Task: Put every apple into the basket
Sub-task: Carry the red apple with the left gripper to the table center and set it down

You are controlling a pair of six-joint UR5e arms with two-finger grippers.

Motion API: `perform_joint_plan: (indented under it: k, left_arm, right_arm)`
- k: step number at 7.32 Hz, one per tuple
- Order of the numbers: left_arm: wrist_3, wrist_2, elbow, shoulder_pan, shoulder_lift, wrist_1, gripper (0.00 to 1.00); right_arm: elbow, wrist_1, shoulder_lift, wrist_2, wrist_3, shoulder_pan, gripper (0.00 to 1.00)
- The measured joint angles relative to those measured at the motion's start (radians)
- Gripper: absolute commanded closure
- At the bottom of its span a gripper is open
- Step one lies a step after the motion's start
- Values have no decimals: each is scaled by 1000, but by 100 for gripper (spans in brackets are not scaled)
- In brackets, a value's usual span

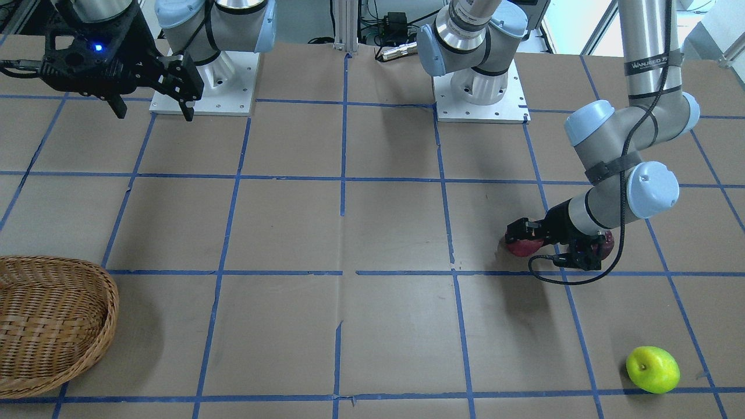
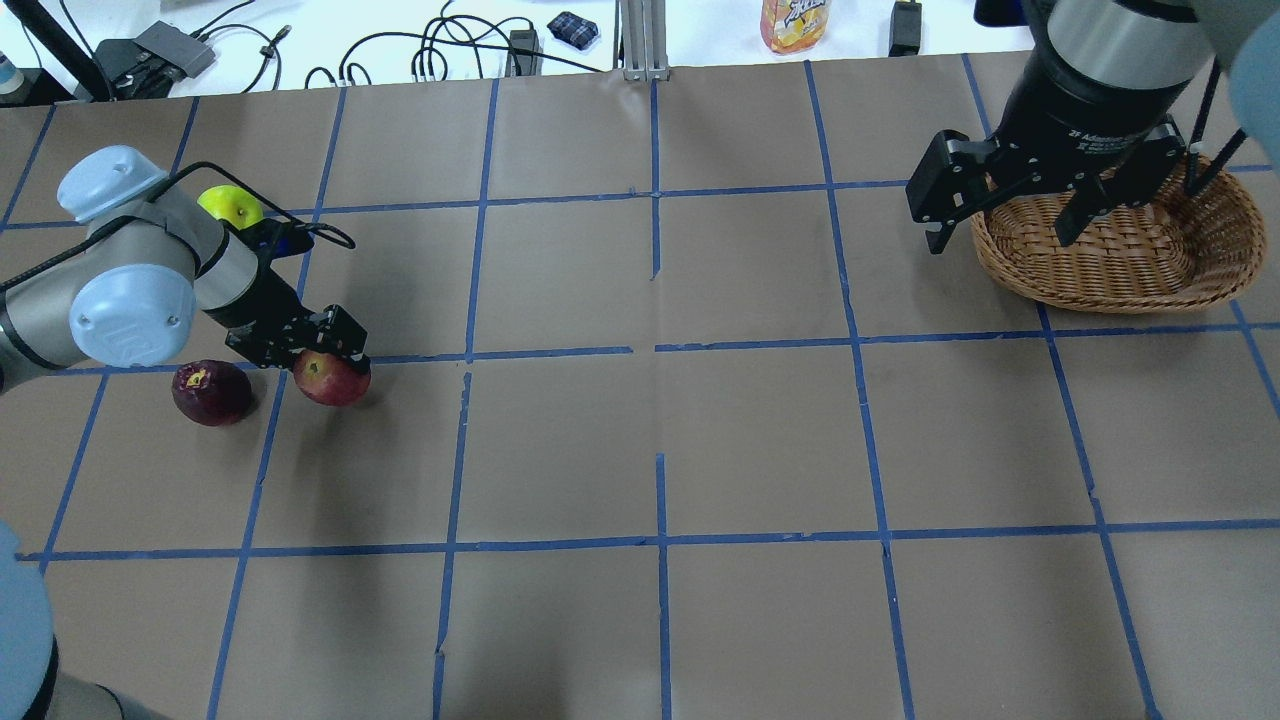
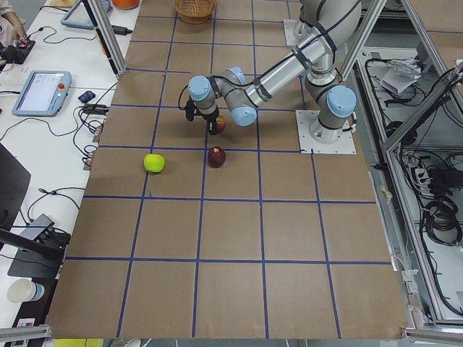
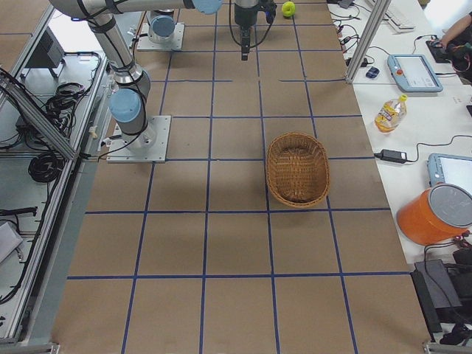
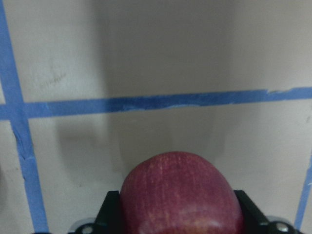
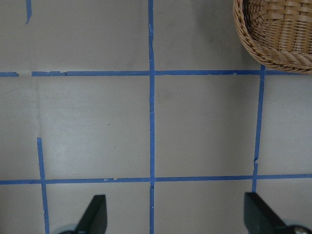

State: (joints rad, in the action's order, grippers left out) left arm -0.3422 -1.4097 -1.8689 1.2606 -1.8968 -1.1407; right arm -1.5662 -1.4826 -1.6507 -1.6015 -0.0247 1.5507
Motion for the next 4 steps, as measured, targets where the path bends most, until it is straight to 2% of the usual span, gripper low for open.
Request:
perform_joint_plan:
  k: [1, 4]
  left_arm:
    - [108, 3, 52, 97, -9, -3, 84]
    - [424, 34, 176, 381, -95, 83, 84]
  right_arm:
    - [0, 1, 0, 0, -1, 1, 0]
    - [0, -6, 1, 1, -3, 3, 0]
